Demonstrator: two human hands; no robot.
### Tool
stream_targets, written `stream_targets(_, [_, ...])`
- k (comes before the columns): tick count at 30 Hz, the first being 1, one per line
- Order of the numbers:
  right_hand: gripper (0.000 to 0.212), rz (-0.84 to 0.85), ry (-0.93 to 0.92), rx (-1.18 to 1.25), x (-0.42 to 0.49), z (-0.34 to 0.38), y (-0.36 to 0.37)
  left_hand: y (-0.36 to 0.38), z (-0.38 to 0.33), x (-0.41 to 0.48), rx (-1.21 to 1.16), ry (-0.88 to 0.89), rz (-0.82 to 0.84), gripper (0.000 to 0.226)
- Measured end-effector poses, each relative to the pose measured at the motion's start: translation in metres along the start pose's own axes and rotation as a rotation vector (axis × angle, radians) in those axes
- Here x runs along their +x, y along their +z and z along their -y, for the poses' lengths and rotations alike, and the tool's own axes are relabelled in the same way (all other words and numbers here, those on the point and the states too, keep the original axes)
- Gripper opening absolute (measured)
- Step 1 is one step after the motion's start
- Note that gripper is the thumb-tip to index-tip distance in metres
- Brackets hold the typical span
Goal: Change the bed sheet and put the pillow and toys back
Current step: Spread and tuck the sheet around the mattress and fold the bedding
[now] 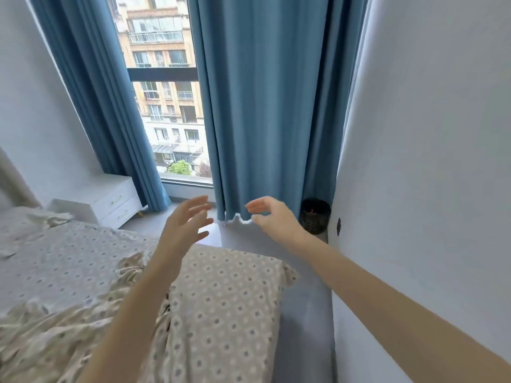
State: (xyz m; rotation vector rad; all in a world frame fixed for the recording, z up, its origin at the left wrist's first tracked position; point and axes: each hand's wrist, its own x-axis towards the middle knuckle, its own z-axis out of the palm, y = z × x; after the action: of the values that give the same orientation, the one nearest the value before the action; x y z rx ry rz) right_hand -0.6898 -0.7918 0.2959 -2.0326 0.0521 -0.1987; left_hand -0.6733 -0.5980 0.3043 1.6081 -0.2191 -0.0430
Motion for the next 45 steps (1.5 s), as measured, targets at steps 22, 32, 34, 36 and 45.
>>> stream_targets(22, [0.027, 0.248, -0.14, -0.015, 0.415, -0.11, -0.071, 0.085, 0.096, 0.373, -0.039, -0.118, -0.324, 0.031])
stream_targets(32, [0.027, 0.364, -0.162, -0.016, 0.63, -0.13, -0.088, 0.103, 0.123, 0.577, -0.06, -0.2, -0.49, 0.031])
stream_targets(34, [0.027, 0.412, -0.174, -0.011, 0.669, -0.133, -0.081, 0.101, 0.127, 0.605, -0.05, -0.192, -0.532, 0.027])
stream_targets(36, [0.027, 0.454, -0.179, -0.005, 0.697, -0.137, -0.071, 0.097, 0.132, 0.626, -0.044, -0.199, -0.572, 0.024])
stream_targets(45, [0.029, 0.859, -0.274, 0.037, 0.819, -0.154, 0.037, 0.064, 0.185, 0.686, -0.02, -0.29, -0.917, 0.024])
